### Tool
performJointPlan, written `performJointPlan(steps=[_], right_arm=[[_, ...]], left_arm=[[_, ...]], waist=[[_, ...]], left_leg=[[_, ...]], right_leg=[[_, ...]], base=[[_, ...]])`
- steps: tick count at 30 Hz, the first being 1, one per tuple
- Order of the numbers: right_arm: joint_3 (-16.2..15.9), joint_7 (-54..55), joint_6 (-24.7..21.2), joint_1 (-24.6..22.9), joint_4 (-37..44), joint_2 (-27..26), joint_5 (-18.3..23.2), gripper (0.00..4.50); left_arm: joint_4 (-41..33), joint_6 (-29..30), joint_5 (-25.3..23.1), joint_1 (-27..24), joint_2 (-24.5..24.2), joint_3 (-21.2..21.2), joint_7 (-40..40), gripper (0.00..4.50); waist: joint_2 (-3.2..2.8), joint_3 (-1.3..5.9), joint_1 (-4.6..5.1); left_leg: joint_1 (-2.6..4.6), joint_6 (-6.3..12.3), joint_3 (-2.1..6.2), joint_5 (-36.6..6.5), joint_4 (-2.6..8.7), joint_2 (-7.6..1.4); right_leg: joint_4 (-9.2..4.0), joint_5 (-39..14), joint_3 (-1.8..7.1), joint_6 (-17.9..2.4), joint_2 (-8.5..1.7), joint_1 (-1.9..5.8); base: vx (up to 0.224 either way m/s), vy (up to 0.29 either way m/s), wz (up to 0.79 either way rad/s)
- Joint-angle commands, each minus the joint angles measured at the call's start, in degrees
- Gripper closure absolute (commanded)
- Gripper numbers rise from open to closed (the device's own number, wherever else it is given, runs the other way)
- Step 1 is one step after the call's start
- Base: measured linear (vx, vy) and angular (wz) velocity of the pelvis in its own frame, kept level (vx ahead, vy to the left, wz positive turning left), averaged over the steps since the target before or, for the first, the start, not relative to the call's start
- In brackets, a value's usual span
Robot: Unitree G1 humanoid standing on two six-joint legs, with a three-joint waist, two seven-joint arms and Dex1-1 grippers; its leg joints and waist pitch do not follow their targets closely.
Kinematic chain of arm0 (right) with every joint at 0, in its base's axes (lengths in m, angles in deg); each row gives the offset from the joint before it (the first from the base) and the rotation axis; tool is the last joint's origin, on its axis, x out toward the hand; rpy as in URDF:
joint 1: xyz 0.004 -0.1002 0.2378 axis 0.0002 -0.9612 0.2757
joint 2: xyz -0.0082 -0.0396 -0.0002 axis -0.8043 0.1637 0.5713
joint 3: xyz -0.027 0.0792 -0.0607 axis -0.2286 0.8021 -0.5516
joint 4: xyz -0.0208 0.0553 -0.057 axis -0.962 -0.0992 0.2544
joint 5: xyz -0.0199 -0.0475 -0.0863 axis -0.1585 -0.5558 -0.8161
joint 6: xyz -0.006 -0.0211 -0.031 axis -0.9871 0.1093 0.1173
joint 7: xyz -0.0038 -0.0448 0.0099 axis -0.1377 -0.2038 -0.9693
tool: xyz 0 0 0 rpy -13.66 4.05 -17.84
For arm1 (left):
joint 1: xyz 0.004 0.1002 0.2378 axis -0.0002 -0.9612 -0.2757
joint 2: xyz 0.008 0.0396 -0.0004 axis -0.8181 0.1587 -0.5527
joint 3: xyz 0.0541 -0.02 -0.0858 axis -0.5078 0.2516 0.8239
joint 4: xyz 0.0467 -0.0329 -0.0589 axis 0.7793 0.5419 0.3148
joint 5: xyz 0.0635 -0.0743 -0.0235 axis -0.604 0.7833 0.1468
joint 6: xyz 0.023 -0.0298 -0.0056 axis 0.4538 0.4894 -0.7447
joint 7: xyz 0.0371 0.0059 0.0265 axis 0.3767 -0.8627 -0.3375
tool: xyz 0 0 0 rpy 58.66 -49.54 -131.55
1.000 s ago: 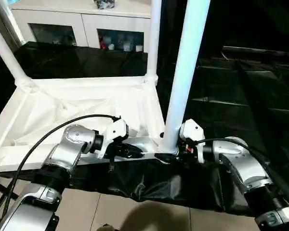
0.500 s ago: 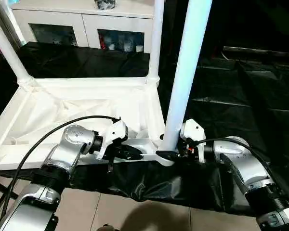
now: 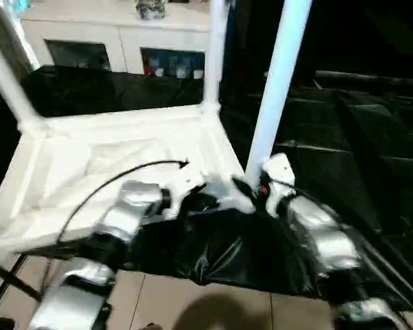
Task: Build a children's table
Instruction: Rotate leg to tighten
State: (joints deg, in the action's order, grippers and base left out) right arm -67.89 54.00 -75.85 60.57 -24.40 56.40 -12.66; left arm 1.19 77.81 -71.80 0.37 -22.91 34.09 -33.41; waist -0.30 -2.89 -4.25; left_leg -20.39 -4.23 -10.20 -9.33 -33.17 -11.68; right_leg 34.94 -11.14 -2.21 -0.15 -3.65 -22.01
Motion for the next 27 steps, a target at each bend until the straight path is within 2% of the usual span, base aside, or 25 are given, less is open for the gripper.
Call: performJointPlan(steps=[1,2,3,4,5,6,9,10,11,12,16,20,21,22,23,24,27], right_arm=[[-6.0,0.7,-3.0,-1.2,-4.1,-5.0,-1.1,2.52],[-5.6,2.5,-3.1,-0.2,-5.5,-6.4,-1.3,2.52],[-5.6,3.3,-2.4,0.7,-6.4,-7.2,-1.5,2.52],[-5.5,3.7,-1.3,1.6,-7.2,-7.9,-1.5,2.52],[-5.0,3.6,-0.8,2.1,-7.4,-8.5,-0.8,2.52],[-4.2,3.0,-0.9,2.2,-7.2,-8.7,0.2,1.97],[-2.8,0.0,-1.5,1.9,-5.6,-8.0,1.9,1.78],[-2.8,-0.3,-1.5,1.8,-5.3,-7.8,1.9,1.67],[-2.7,-0.3,-1.4,1.8,-5.4,-7.7,1.9,1.47],[-2.6,-1.0,-1.5,1.6,-5.0,-7.2,2.1,1.44],[-4.5,-8.7,-1.9,-0.2,-0.7,-1.5,2.5,1.01],[-6.1,-15.8,-1.5,-1.6,2.1,3.4,2.2,0.66],[-6.7,-19.1,-1.5,-2.1,3.3,5.7,2.4,0.57],[-7.0,-20.6,-1.5,-2.3,3.8,6.8,2.4,0.52],[-7.2,-22.0,-1.4,-2.5,4.3,7.8,2.4,0.45],[-7.8,-25.0,-1.6,-2.6,5.1,10.0,2.3,0.34],[-9.2,-28.6,-1.3,-3.0,6.4,12.8,1.5,0.07]], left_arm=[[-0.2,0.7,1.4,2.9,4.6,1.4,-8.6,4.5],[-0.1,0.7,1.4,3.1,5.4,1.3,-9.0,4.5],[-0.1,0.5,1.2,3.2,5.7,0.9,-8.8,4.5],[-0.3,0.1,0.8,3.2,5.8,0.2,-8.0,4.5],[-0.7,-0.1,0.6,3.1,5.6,-0.2,-7.3,4.5],[-1.0,-0.4,0.6,2.9,5.3,-0.4,-6.6,4.5],[-1.9,-2.7,0.7,2.2,3.3,-0.8,-2.3,4.5],[-2.1,-2.7,0.8,2.0,3.0,-0.9,-1.8,4.5],[-2.0,-2.7,0.9,2.0,2.9,-0.9,-1.7,4.5],[-2.0,-2.7,1.0,1.9,2.6,-0.9,-1.2,4.5],[-3.3,-4.9,2.4,1.0,-0.3,-1.1,4.7,4.5],[-3.2,-5.9,2.8,0.8,-2.8,-1.3,8.7,4.5],[-3.0,-6.3,2.9,0.9,-3.9,-1.3,10.4,4.5],[-2.9,-6.6,3.0,0.9,-4.4,-1.3,11.3,4.5],[-2.9,-6.7,3.2,0.9,-4.9,-1.2,12.2,4.5],[-3.0,-6.6,3.9,1.0,-5.8,-1.0,14.5,4.5],[-3.7,-5.5,5.2,0.8,-7.2,-1.3,18.7,4.5]], waist=[[0.21,2.57,0.73],[-0.08,2.64,0.81],[0.02,2.68,0.99],[-0.34,2.76,1.25],[-0.21,2.85,1.42],[-0.46,2.91,1.36],[-0.41,3.06,1.37],[-0.52,3.22,1.41],[-0.96,3.26,1.43],[-0.65,3.23,1.55],[-0.53,3.29,1.33],[-0.66,3.58,1.33],[-0.89,3.72,1.18],[-0.89,3.72,1.18],[-0.73,3.92,1.02],[-0.81,3.85,0.73],[-0.73,3.7,0.51]], left_leg=[[1.39,-1.88,0.92,-23.9,4.19,-0.87],[1.18,-1.63,1.05,-23.7,4.32,-0.83],[1.08,-1.64,1.03,-23.5,4.37,-0.88],[0.94,-1.6,1.19,-23.7,4.5,-0.84],[0.7,-1.38,1.15,-23.3,4.55,-0.83],[0.76,-1.12,1.1,-22.9,4.54,-0.9],[0.46,-0.64,1.05,-21.8,4.68,-0.94],[0.34,-0.55,1.01,-20.8,4.68,-1.06],[0.38,-0.75,0.94,-20.0,4.65,-1.12],[0.32,-0.57,0.76,-19.8,4.58,-1.02],[0.14,0.54,0.65,-18.0,4.43,-0.98],[0.07,0.71,0.52,-15.3,4.19,-1.12],[-0.03,1.26,0.45,-13.9,3.96,-1.12],[-0.03,1.26,0.45,-13.9,3.96,-1.12],[-0.13,1.94,0.35,-12.7,3.73,-1.17],[-0.26,2.36,0.21,-12.0,3.62,-1.15],[-0.21,2.23,0.2,-12.9,3.69,-1.28]], right_leg=[[-6.72,-32.4,1.86,-5.9,-4.07,0.29],[-6.79,-32.2,1.86,-5.6,-4.09,0.47],[-6.77,-31.5,1.92,-5.6,-4.07,0.43],[-6.62,-30.3,1.83,-5.8,-3.98,0.55],[-6.51,-28.7,1.86,-6.0,-3.91,0.75],[-6.36,-26.9,1.99,-6.5,-3.88,0.7],[-6.03,-23.3,2.04,-7.6,-3.79,1.09],[-5.7,-20.6,2.12,-8.3,-3.75,1.23],[-5.36,-17.6,2.17,-9.3,-3.64,1.23],[-5.29,-16.1,2.15,-10.1,-3.57,1.39],[-5.37,-16.1,2.19,-10.0,-3.64,1.89],[-4.8,-10.8,2.18,-11.6,-3.53,2.05],[-4.5,-7.7,2.17,-12.5,-3.51,2.13],[-4.5,-7.7,2.17,-12.5,-3.51,2.13],[-4.25,-4.8,2.14,-12.9,-3.35,2.33],[-4.02,-3.0,2.0,-13.9,-3.34,2.28],[-4.12,-5.0,1.89,-14.0,-3.37,2.3]], base=[[0.0,0.0,0.0],[0.0,0.0,0.0],[0.0,0.0,0.0],[0.0,0.0,0.0],[0.0,0.0,0.0],[0.0,0.0,0.0],[0.0,0.0,0.0],[0.0,0.0,0.0],[0.0,0.0,0.0],[0.0,0.0,0.0],[0.0,0.0,0.0],[0.0,0.0,0.0],[0.0,0.0,0.0],[0.0,0.0,0.0],[0.0,0.0,0.0],[0.0,0.0,0.0],[0.0,0.0,0.0]])
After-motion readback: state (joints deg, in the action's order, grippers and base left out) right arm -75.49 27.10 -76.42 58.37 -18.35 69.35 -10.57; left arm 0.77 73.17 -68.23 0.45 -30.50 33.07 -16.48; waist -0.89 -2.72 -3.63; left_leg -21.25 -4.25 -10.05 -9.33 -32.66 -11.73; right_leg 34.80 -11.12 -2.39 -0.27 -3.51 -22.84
